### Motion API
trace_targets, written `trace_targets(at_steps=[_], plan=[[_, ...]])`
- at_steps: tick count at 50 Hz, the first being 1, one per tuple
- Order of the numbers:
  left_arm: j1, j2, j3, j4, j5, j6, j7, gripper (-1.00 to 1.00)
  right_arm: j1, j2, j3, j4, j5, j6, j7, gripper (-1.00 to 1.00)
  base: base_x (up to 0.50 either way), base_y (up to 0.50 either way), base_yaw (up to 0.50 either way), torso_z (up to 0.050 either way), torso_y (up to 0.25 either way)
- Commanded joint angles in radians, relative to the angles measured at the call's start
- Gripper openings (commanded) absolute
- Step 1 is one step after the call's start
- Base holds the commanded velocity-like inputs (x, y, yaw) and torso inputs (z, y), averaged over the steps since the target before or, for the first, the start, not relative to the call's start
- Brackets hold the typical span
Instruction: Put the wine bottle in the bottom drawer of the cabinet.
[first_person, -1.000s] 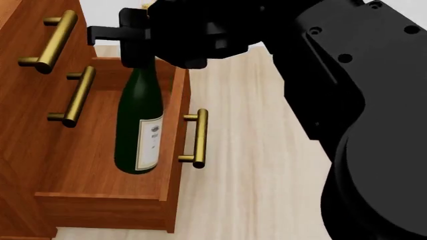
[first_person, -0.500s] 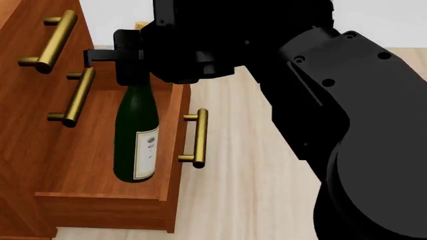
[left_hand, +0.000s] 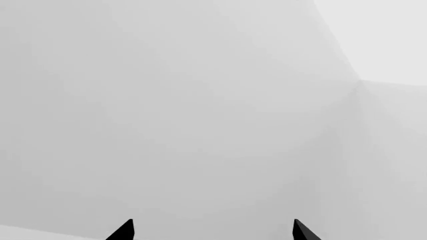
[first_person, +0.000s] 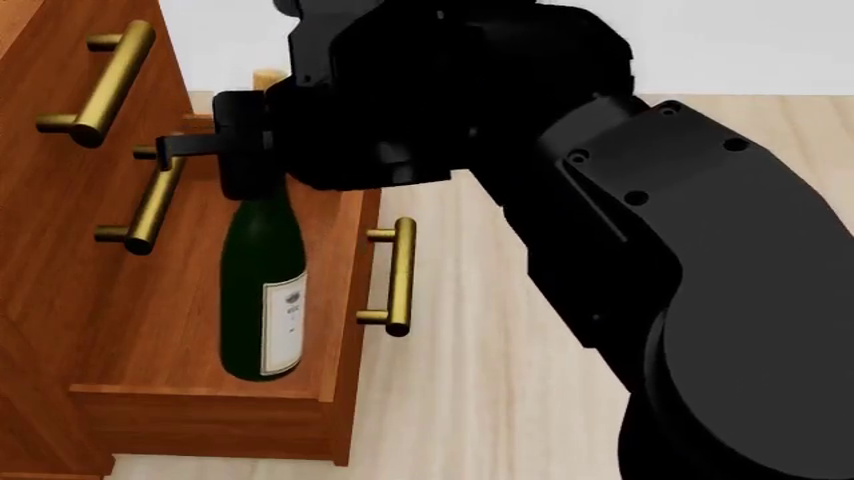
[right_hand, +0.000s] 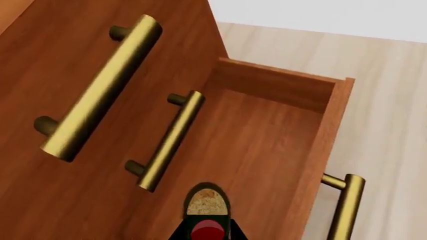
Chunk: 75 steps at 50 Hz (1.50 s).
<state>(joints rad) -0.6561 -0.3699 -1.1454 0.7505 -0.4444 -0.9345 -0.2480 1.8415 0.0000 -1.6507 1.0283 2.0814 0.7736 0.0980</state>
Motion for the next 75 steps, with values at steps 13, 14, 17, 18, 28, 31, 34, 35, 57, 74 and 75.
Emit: trace_targets(at_steps=[13, 14, 17, 18, 28, 31, 34, 35, 57, 74, 75], plan=[[0.008, 0.006, -0.002, 0.002, -0.007, 0.013, 0.004, 1.00, -0.031, 0.000, 0.036, -0.008, -0.092, -0.035, -0.011, -1.00, 0.00, 0.00, 0.00, 0.000, 0.001], [0.010, 0.007, -0.002, 0.002, -0.007, 0.016, 0.005, 1.00, -0.033, 0.000, 0.037, -0.008, -0.099, -0.039, -0.012, -1.00, 0.00, 0.00, 0.00, 0.000, 0.000], [0.010, 0.006, -0.002, 0.004, -0.008, 0.015, 0.004, 1.00, -0.039, 0.000, 0.040, -0.007, -0.084, -0.048, -0.024, -1.00, 0.00, 0.00, 0.00, 0.000, 0.000], [0.010, 0.007, -0.003, 0.003, -0.010, 0.015, 0.005, 1.00, -0.040, 0.000, 0.038, -0.013, -0.096, -0.055, -0.036, -1.00, 0.00, 0.00, 0.00, 0.010, 0.000], [0.011, 0.007, -0.003, 0.002, -0.016, 0.015, 0.006, 1.00, -0.069, 0.000, 0.042, -0.022, -0.129, -0.068, -0.040, -1.00, 0.00, 0.00, 0.00, 0.000, 0.001], [0.011, 0.007, -0.002, 0.000, -0.019, 0.013, 0.007, 1.00, -0.080, 0.000, 0.041, -0.025, -0.132, -0.068, -0.039, -1.00, 0.00, 0.00, 0.00, 0.000, 0.000], [0.010, 0.007, -0.003, 0.004, -0.021, 0.011, 0.006, 1.00, -0.088, 0.000, 0.043, -0.019, -0.133, -0.069, -0.035, -1.00, 0.00, 0.00, 0.00, 0.000, 0.000], [0.010, 0.006, -0.003, 0.004, -0.022, 0.009, 0.005, 1.00, -0.090, 0.000, 0.042, -0.017, -0.128, -0.066, -0.034, -1.00, 0.00, 0.00, 0.00, 0.000, 0.000], [0.016, 0.006, 0.008, -0.001, -0.020, 0.022, 0.002, 1.00, -0.134, 0.000, 0.046, -0.029, -0.164, -0.068, -0.035, -1.00, 0.00, 0.00, 0.00, 0.000, 0.000], [0.024, 0.003, 0.016, 0.003, -0.014, 0.031, -0.004, 1.00, -0.142, 0.000, 0.047, -0.032, -0.176, -0.057, -0.019, -1.00, 0.00, 0.00, 0.00, 0.000, -0.044], [0.022, 0.004, 0.012, 0.002, -0.019, 0.029, -0.003, 1.00, -0.145, 0.000, 0.047, -0.031, -0.178, -0.056, -0.020, -1.00, 0.00, 0.00, 0.00, 0.000, -0.096]])
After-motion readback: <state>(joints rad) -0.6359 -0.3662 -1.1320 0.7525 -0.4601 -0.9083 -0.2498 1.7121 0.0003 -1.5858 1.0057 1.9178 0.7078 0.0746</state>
